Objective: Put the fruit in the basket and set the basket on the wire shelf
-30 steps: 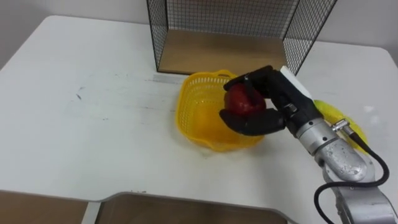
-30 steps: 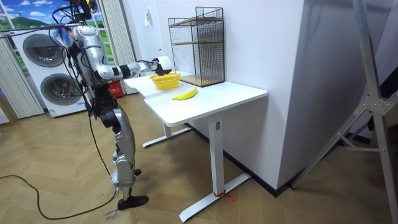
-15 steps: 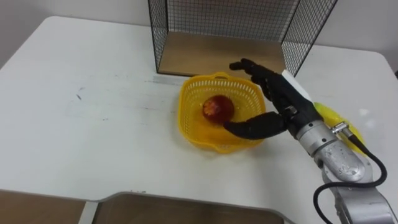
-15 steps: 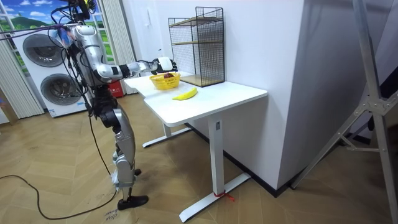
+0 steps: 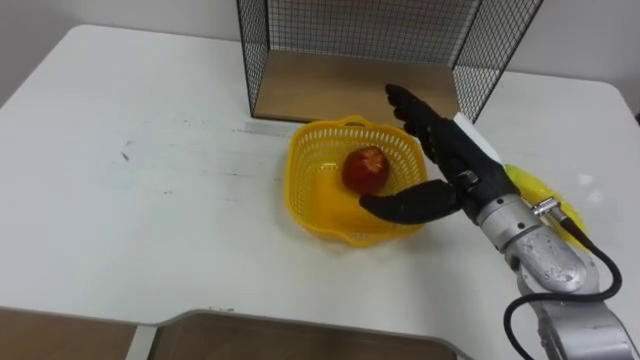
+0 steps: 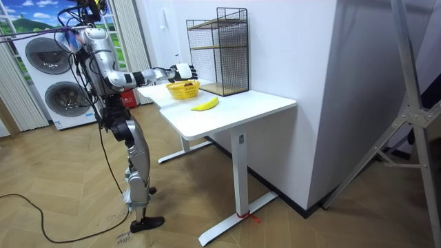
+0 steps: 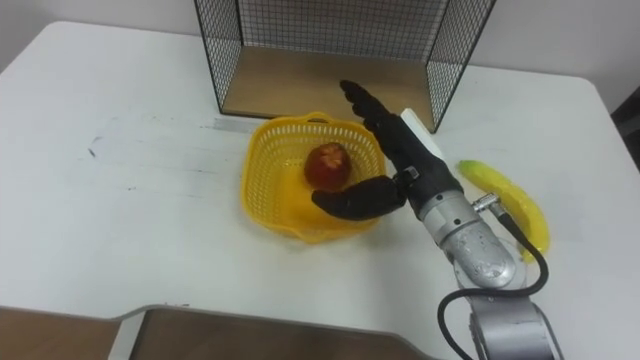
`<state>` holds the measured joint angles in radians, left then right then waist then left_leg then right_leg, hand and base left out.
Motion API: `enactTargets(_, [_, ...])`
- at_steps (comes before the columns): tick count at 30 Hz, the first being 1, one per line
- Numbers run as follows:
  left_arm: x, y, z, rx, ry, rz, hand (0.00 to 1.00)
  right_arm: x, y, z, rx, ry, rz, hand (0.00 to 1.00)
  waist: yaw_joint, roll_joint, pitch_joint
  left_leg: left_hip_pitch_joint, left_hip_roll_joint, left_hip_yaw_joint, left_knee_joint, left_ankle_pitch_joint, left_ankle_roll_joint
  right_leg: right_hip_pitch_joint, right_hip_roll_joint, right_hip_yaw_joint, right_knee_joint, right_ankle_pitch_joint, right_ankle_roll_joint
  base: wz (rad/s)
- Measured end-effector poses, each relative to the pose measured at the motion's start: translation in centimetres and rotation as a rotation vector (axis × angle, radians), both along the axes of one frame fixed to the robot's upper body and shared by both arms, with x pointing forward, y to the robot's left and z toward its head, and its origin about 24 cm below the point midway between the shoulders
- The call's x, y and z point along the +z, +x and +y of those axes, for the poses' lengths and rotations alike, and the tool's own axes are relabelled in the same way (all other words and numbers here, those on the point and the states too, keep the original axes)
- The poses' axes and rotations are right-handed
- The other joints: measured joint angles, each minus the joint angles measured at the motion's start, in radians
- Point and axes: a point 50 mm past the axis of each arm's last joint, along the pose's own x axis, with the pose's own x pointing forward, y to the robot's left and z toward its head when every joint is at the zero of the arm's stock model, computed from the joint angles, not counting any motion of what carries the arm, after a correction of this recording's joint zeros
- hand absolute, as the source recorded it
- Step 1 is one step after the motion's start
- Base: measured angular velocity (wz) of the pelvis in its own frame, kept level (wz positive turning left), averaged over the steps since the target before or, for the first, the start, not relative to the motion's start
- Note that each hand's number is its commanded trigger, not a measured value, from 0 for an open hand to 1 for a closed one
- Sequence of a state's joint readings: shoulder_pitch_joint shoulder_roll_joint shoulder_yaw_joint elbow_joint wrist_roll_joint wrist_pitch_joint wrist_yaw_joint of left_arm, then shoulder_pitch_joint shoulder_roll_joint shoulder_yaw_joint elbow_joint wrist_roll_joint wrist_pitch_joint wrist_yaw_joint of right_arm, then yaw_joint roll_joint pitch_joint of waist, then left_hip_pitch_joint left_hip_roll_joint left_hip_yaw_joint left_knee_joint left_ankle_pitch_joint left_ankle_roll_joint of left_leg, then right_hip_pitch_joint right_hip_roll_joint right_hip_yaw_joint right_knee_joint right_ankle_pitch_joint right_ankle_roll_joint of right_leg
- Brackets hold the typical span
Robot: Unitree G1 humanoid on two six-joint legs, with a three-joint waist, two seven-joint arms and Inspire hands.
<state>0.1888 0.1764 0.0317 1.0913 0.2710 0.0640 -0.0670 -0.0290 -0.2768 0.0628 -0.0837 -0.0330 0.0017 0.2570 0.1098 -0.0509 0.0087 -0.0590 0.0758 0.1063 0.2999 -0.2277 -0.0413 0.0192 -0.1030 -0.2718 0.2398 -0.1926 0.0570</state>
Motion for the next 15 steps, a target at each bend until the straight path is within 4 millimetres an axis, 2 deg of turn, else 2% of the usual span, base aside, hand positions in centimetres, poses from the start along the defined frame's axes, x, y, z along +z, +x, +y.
enactTargets(6, [-0.1, -0.7, 0.0, 0.01, -0.002, 0.01, 0.0, 0.8, 0.2, -1.4, -0.097, 0.045, -0.048, 0.0, -0.004, 0.001, 0.0002, 0.001, 0.0, -0.001, 0.005, 0.0, 0.0, 0.001, 0.0, -0.001, 0.0, 0.0, 0.0, 0.0])
enactTargets(10, [-0.1, -1.9, 0.1, 0.018, -0.003, 0.031, 0.0, 1.7, 0.3, -2.9, -0.203, 0.067, -0.118, 0.0, -0.028, -0.001, -0.0012, 0.006, 0.0, -0.001, -0.001, 0.0, 0.0, 0.001, 0.0, -0.001, 0.0, 0.0, 0.0, 0.0])
enactTargets(15, [0.0, -2.4, 0.4, 0.055, 0.004, 0.04, 0.0, 2.1, 0.2, -4.7, -0.324, 0.125, -0.15, 0.0, -0.056, -0.004, -0.0006, 0.021, 0.0, 0.0, -0.005, 0.0, 0.0, 0.018, 0.0, -0.001, -0.004, 0.0, 0.0, 0.0])
